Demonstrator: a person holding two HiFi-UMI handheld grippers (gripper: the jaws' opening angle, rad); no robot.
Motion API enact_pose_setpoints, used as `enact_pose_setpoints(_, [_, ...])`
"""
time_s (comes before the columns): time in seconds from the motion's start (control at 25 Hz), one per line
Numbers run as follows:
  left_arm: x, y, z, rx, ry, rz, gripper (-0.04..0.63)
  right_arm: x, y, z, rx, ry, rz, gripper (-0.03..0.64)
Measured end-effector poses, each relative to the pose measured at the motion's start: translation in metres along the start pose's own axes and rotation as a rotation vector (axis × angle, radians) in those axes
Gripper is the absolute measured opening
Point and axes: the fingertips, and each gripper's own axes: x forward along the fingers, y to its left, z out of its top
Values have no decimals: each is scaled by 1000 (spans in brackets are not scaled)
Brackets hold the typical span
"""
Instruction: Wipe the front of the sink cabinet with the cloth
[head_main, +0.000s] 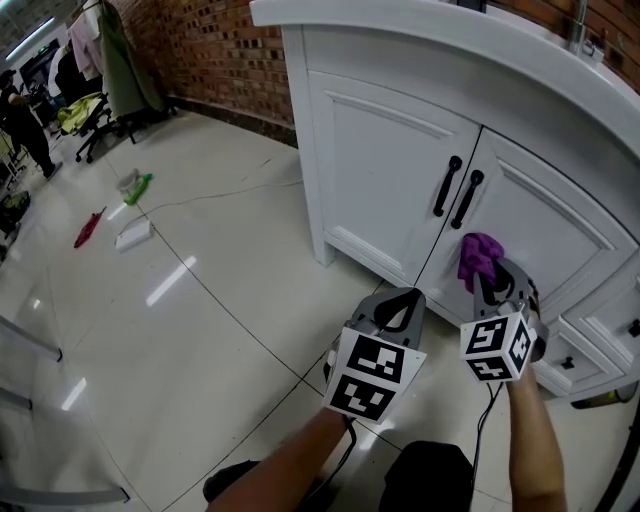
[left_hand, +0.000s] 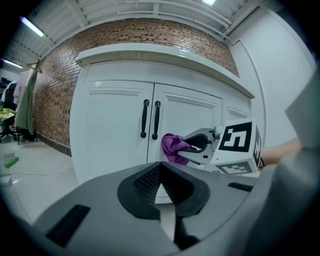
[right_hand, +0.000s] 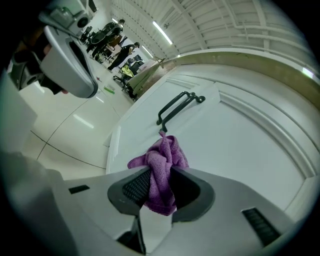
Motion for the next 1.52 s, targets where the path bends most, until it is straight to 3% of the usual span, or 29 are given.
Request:
enact_pose_setpoints(0.28, [-7, 11, -7, 1, 23, 12, 5, 21, 23, 27, 73, -30, 114, 112])
enact_pose_setpoints(0.44, [-12, 15, -12, 10, 37, 22, 5, 32, 38, 38, 193, -27, 227, 112])
enact_pose_setpoints(0.6, [-12, 17, -14, 6, 46, 30, 5, 37, 46, 39, 223, -12, 267, 112])
enact_pose_setpoints(0.96, [8, -13, -29, 43, 86, -18, 5, 11, 27, -17, 291, 68, 257, 112])
enact_pose_setpoints(1.52, [30, -63, -55, 68, 152, -103, 5, -70, -13, -129, 344, 221, 109, 112])
